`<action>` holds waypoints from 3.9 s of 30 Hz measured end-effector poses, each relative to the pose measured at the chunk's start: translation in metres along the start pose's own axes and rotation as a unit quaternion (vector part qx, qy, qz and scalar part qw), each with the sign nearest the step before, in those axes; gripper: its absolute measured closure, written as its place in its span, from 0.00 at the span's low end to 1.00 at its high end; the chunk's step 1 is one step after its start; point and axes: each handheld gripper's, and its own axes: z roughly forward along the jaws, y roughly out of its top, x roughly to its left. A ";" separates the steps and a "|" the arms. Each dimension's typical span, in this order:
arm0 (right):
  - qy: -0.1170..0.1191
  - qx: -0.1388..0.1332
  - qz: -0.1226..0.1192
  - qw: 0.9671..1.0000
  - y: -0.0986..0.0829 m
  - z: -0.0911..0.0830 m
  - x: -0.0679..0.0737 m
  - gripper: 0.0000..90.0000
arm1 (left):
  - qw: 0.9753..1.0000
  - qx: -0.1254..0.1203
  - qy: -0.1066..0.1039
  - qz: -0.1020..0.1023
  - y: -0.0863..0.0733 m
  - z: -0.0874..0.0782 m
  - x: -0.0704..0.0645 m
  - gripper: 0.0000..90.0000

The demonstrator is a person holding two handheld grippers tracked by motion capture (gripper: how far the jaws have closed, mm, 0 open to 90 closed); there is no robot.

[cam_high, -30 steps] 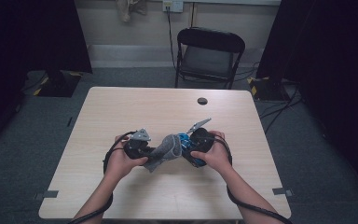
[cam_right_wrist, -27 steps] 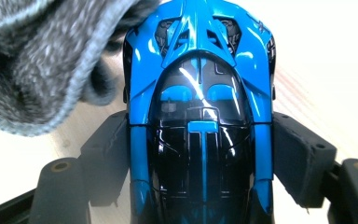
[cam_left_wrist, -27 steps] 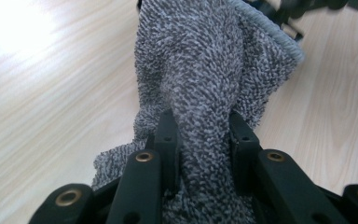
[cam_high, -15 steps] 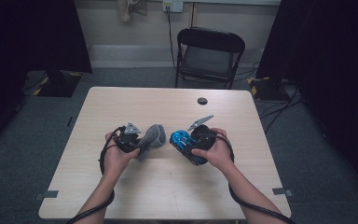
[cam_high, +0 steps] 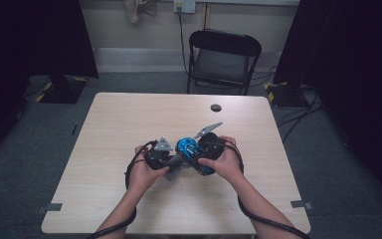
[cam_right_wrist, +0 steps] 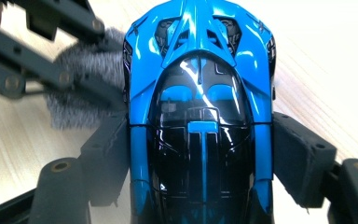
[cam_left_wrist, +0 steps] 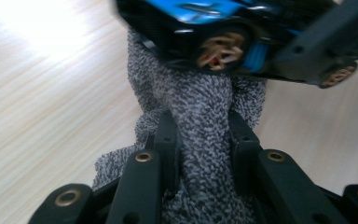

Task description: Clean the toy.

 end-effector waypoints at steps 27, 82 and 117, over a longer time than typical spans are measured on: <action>-0.015 -0.003 0.027 1.000 0.007 0.000 -0.009 0.30 | 0.997 0.018 -0.059 0.048 0.000 0.022 -0.041 0.79; -0.007 -0.001 0.017 1.000 0.003 0.000 -0.001 0.30 | 1.000 -0.014 0.008 -0.011 0.010 -0.001 0.009 0.79; -0.028 -0.016 0.034 0.999 0.010 -0.006 -0.009 0.30 | 0.995 0.025 -0.060 0.072 0.014 0.026 -0.047 0.79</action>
